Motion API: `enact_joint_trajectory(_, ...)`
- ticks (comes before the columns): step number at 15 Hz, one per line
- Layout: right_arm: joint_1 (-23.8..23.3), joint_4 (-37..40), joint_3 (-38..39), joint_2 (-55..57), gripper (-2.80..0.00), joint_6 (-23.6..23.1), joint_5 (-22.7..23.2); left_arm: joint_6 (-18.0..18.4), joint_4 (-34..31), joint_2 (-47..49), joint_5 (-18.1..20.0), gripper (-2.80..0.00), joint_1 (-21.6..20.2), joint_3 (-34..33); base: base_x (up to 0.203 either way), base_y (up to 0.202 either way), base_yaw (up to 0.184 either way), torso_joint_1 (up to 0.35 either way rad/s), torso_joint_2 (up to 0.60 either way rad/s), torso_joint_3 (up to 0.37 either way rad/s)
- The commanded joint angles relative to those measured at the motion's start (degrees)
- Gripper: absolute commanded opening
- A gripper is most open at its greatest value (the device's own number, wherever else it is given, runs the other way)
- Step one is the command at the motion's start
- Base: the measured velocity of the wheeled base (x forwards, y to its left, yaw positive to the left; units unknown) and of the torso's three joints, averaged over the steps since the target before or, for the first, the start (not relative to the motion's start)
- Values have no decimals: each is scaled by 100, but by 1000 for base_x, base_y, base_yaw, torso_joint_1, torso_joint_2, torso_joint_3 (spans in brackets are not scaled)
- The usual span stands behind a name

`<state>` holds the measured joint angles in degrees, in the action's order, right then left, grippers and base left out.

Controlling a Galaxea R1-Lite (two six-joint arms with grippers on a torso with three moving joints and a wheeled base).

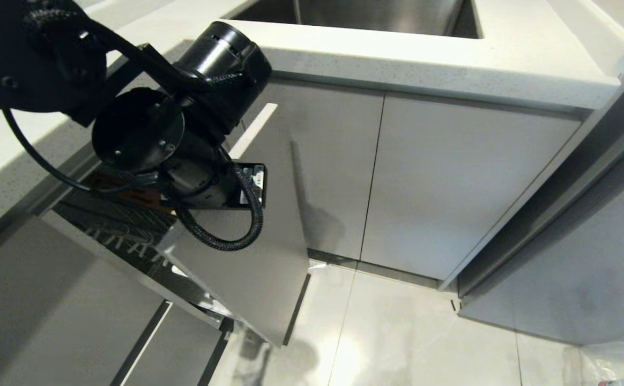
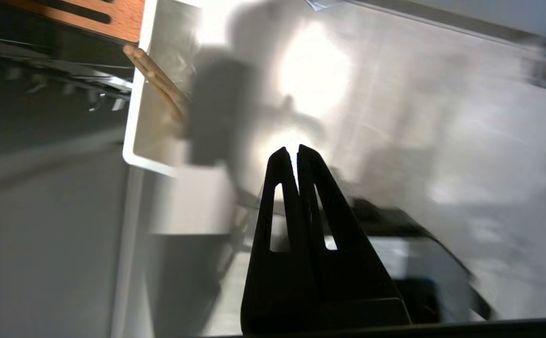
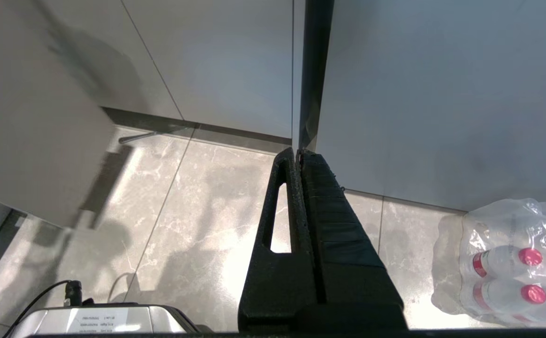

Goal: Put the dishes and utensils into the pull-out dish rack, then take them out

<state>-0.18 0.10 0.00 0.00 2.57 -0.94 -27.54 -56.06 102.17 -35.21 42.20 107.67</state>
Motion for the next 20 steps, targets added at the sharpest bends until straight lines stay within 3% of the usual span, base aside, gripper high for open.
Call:
enact_joint_trajectory(1,1,-1,9,0,-280,7,-2,67,-19,-76,-238,-280,-214,-50,0,0,0,0,0,0)
enact_joint_trajectory(7,1,-1,9,0,-280,-1,-2,867,-10,-398,-1075,-280,-1499,-97,0,0,0,0,0,0)
enact_joint_trajectory(10,1,-1,9,0,-280,7,-2,909,-10,-365,-1111,-280,-1493,-143,0,0,0,0,0,0)
enact_joint_trajectory(15,1,-1,9,0,-280,7,-2,921,-12,-614,-1081,-280,-1104,-246,0,0,0,0,0,0)
enact_joint_trajectory(20,1,-1,9,0,-280,7,-2,1577,583,-1833,-327,-280,-1001,-479,0,0,0,0,0,0)
